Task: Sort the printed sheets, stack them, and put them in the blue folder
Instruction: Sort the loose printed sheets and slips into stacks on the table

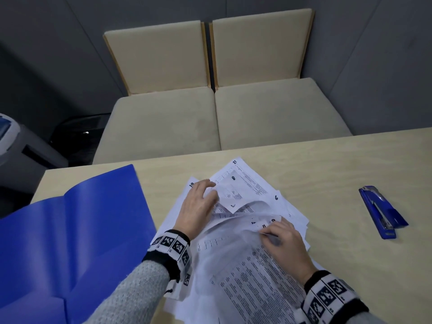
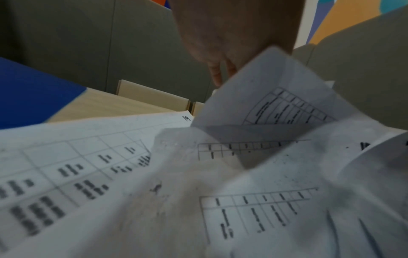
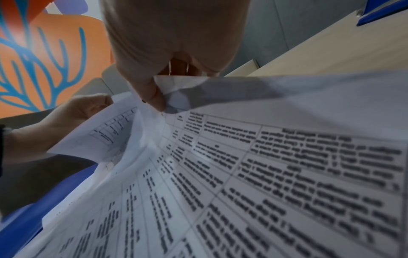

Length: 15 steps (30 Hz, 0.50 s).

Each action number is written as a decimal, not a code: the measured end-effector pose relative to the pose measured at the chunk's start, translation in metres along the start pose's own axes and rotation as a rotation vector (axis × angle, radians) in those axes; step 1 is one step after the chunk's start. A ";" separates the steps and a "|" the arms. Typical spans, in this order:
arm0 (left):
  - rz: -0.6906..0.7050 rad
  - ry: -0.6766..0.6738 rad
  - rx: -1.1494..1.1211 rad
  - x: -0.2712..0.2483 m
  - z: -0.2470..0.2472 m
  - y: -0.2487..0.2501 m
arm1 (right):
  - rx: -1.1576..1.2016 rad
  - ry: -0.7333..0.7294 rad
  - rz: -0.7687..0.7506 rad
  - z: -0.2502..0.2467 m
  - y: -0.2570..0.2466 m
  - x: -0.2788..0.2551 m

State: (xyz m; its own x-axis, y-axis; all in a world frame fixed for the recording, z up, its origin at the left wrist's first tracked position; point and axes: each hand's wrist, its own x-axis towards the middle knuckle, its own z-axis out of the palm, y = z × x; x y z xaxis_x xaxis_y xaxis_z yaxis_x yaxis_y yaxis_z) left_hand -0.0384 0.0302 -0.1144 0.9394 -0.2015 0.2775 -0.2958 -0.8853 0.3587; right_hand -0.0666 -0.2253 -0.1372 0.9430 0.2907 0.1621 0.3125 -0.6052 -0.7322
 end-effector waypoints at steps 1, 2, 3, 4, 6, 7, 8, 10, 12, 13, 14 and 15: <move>-0.015 0.003 -0.015 -0.003 -0.001 -0.002 | 0.002 -0.013 0.029 0.001 0.001 0.001; -0.046 -0.018 -0.033 -0.005 -0.002 -0.002 | 0.003 -0.022 0.044 0.001 0.002 0.002; -0.051 -0.049 -0.066 -0.006 -0.001 -0.004 | -0.005 -0.019 0.037 0.002 0.003 0.002; -0.075 -0.108 -0.133 -0.006 -0.003 -0.003 | -0.024 -0.004 0.010 0.003 0.004 0.003; -0.149 -0.211 -0.284 -0.004 -0.007 0.001 | -0.065 0.025 -0.027 0.005 0.006 0.005; -0.209 -0.243 -0.367 -0.002 -0.009 0.004 | -0.077 0.029 -0.023 0.005 0.007 0.006; -0.307 -0.277 -0.459 0.001 -0.013 0.008 | -0.102 0.036 -0.015 0.005 0.007 0.008; -0.537 -0.292 -0.615 0.010 -0.017 0.013 | -0.182 0.037 -0.010 0.005 0.004 0.011; -0.690 -0.316 -0.584 0.020 -0.012 0.010 | -0.240 0.017 -0.011 0.006 0.001 0.016; -0.723 -0.362 -0.515 0.023 -0.008 0.008 | -0.245 0.004 -0.008 0.006 0.000 0.019; -0.737 -0.418 -0.445 0.026 -0.004 0.005 | -0.241 -0.011 0.000 0.007 -0.001 0.023; -0.738 -0.452 -0.391 0.027 0.002 0.003 | -0.233 -0.025 0.007 0.008 -0.001 0.027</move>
State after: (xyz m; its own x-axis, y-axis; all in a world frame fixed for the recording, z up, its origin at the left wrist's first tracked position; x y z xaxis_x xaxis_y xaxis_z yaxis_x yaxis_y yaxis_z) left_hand -0.0136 0.0217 -0.1075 0.8661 0.1372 -0.4806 0.4395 -0.6670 0.6016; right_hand -0.0427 -0.2112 -0.1377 0.9431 0.3024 0.1387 0.3264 -0.7610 -0.5607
